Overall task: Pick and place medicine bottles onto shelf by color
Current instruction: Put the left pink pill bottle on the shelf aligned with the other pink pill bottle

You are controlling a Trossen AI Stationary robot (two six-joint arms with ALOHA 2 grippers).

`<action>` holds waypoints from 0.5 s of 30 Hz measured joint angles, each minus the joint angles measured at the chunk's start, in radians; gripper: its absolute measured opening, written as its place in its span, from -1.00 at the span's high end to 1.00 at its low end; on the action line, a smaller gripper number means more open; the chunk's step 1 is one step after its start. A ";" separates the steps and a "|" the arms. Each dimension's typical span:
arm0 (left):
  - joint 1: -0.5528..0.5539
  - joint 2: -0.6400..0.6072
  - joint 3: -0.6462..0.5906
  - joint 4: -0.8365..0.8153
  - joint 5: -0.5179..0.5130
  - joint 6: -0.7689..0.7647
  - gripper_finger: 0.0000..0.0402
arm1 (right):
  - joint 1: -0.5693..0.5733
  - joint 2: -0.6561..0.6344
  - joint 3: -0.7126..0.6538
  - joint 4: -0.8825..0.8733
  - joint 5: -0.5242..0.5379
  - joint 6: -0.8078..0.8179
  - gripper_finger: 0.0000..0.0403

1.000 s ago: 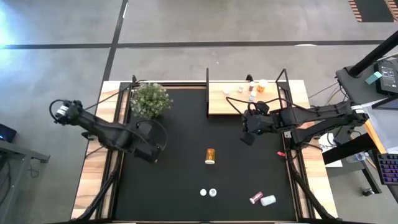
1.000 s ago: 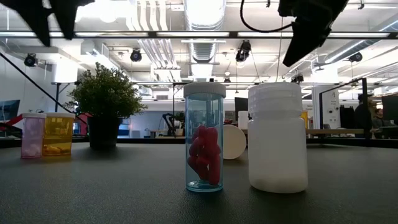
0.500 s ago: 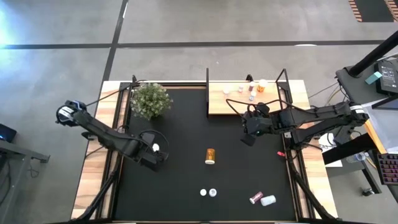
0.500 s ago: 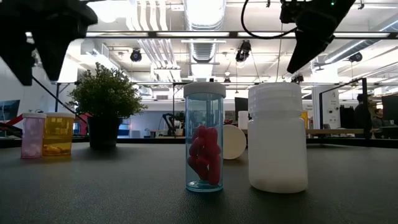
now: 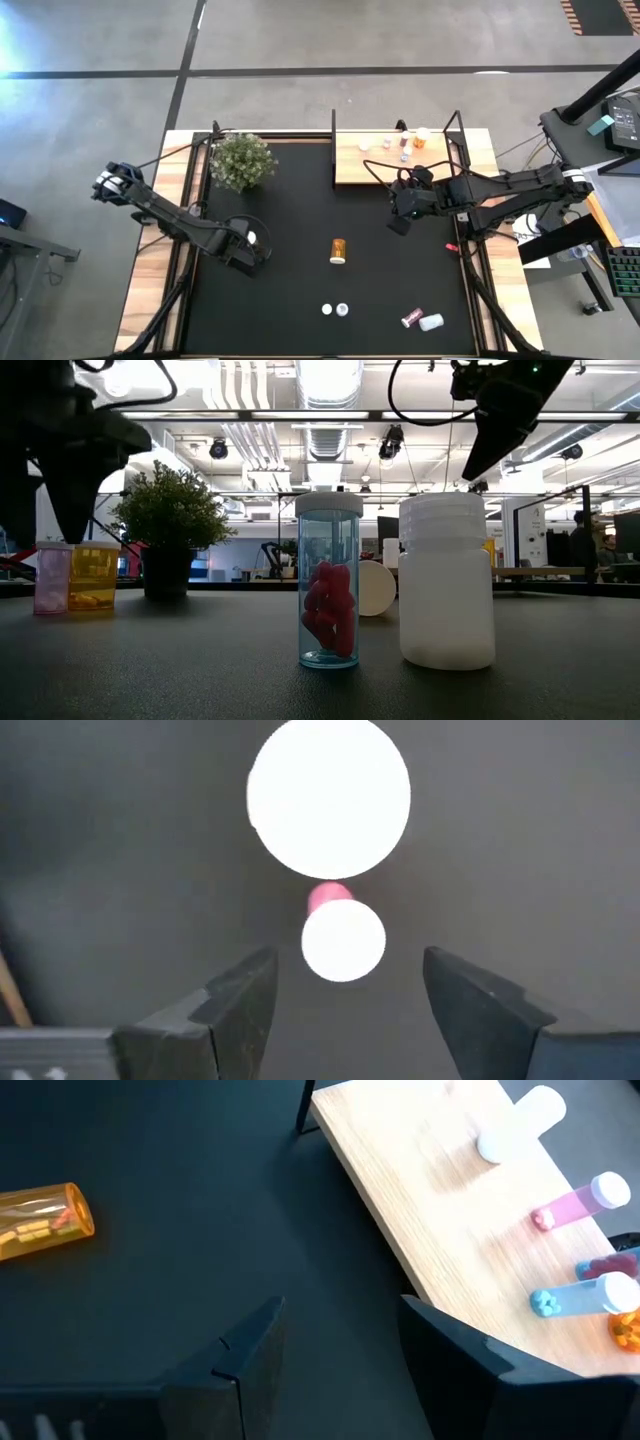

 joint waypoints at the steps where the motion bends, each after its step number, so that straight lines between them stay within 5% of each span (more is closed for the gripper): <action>1: 0.000 0.000 -0.014 0.022 0.000 -0.004 -0.16 | 0.000 0.000 0.000 0.003 0.000 0.000 0.08; 15: 0.000 0.000 -0.061 0.035 -0.016 -0.053 -0.16 | 0.000 0.000 0.000 0.064 0.000 0.000 0.08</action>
